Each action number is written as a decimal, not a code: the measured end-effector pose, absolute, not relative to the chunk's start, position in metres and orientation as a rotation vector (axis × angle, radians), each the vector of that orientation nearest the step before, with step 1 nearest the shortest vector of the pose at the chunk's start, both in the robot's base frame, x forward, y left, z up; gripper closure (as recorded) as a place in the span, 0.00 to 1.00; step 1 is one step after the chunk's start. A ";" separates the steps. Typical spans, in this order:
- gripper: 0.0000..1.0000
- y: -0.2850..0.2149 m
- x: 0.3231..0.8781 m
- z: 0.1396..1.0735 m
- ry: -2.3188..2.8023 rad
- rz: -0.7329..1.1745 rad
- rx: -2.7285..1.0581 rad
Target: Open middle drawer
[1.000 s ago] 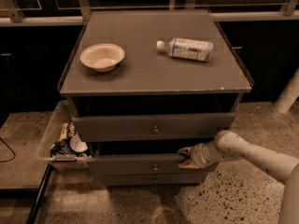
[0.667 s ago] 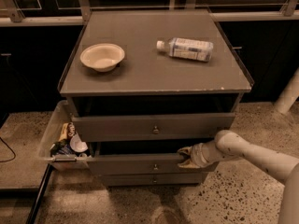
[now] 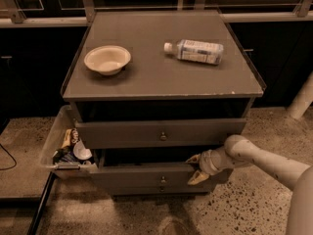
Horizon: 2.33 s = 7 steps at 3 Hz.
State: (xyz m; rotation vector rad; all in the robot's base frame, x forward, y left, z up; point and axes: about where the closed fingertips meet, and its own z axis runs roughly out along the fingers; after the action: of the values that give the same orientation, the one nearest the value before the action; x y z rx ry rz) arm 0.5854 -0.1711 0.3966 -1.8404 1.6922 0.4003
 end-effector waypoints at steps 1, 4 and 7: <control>0.18 -0.184 0.570 0.397 1.699 0.430 -1.831; 0.88 -0.204 0.513 0.423 1.676 0.384 -1.811; 0.38 -0.198 0.495 0.423 1.650 0.402 -1.817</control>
Offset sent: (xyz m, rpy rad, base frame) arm -0.0664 -0.0501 0.0295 0.0196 -0.0213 -0.0435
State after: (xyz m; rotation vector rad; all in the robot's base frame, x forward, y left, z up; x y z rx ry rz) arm 0.4954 -0.1981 0.4235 -1.8169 1.6505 0.4019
